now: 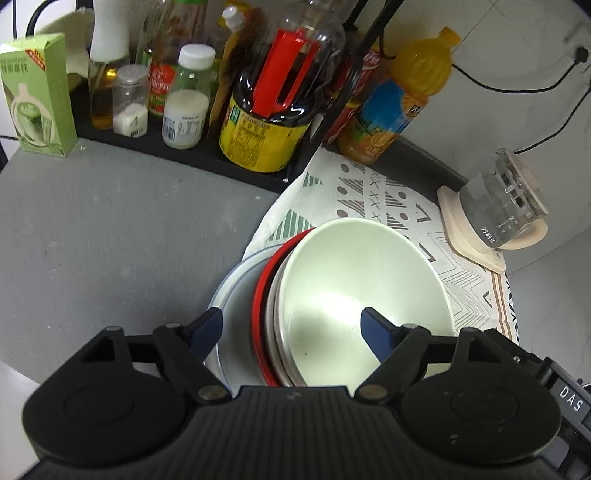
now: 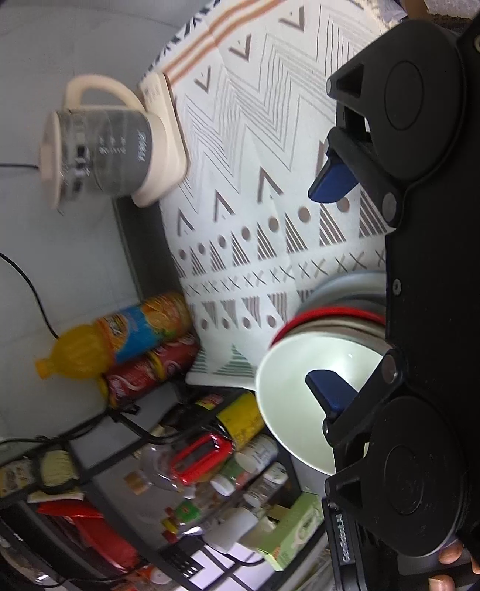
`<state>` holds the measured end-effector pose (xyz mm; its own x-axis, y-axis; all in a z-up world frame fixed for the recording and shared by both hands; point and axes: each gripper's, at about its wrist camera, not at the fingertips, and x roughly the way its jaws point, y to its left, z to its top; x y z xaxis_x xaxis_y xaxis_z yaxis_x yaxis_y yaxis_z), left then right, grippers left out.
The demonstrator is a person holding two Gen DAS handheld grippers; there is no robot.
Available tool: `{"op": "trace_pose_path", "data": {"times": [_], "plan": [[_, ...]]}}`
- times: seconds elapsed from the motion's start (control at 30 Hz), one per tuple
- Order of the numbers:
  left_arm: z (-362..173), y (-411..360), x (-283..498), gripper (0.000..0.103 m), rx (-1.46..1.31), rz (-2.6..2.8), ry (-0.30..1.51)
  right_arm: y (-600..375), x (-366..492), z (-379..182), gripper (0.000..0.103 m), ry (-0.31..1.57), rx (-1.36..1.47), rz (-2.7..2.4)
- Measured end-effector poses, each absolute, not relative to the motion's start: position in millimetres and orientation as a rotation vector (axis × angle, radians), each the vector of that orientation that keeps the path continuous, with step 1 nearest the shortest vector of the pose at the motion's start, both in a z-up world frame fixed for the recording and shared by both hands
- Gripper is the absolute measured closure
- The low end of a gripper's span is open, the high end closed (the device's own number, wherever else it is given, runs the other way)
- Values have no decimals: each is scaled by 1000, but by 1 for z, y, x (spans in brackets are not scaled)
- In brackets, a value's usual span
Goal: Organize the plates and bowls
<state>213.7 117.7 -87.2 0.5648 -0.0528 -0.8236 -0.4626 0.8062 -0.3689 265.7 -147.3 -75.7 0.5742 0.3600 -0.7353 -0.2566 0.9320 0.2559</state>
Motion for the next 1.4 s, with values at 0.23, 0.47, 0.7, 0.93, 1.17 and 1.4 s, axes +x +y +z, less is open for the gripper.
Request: {"op": "trace_pose_path", "data": {"times": [0.23, 0.47, 0.7, 0.93, 1.17, 1.4], "plan": [[-81, 110, 200, 21, -578, 254, 930, -160, 245, -67, 0, 844, 116, 319], [-72, 97, 163, 15, -546, 240, 897, -182, 206, -59, 0, 790, 119, 292], [-60, 83, 117, 0, -468, 222, 918, -197, 155, -52, 0, 757, 113, 241], [-48, 72, 71, 0, -404, 186, 877, -204, 111, -46, 0, 736, 130, 217], [-37, 63, 36, 0, -365, 142, 843, -213, 74, -40, 0, 711, 137, 195], [-24, 62, 9, 0, -355, 124, 802, -222, 44, -29, 0, 699, 140, 177]]}}
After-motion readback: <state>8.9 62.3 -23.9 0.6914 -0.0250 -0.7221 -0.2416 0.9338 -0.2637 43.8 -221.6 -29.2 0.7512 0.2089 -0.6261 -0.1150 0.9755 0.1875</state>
